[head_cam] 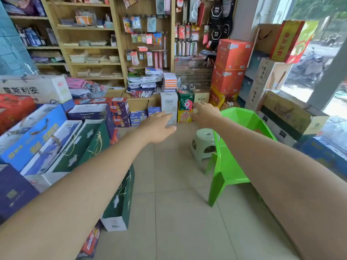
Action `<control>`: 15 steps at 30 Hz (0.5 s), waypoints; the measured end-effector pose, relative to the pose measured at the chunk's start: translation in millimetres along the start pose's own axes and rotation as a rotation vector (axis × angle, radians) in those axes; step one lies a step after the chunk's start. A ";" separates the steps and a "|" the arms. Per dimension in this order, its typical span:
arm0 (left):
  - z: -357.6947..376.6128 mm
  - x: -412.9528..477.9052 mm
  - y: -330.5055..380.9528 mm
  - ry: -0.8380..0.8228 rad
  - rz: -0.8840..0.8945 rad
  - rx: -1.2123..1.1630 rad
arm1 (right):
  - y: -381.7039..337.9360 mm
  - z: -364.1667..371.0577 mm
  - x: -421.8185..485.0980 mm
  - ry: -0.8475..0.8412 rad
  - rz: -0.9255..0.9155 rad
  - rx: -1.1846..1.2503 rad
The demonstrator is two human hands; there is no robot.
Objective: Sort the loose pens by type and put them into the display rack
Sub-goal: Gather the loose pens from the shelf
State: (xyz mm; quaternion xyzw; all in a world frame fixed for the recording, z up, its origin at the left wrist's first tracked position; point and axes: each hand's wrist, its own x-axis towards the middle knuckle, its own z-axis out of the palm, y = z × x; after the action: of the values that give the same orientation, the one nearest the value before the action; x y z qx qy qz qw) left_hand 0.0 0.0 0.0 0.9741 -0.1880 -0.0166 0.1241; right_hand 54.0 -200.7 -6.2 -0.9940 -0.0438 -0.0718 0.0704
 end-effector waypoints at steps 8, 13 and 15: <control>16.8 126.0 -35.4 -0.060 -0.065 0.011 | 24.9 34.7 126.8 -0.087 -0.050 -0.038; 23.2 204.5 -77.2 -0.084 -0.079 -0.005 | 29.3 70.8 214.0 -0.129 -0.046 -0.040; 23.2 242.5 -99.5 -0.086 -0.073 -0.005 | 28.0 81.9 255.0 -0.132 -0.050 -0.054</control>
State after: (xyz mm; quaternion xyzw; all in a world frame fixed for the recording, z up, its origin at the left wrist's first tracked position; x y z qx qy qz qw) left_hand 259.4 -5.9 -43.7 0.9784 -0.1576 -0.0635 0.1177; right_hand 319.4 -196.6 -52.2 -0.9967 -0.0714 -0.0090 0.0385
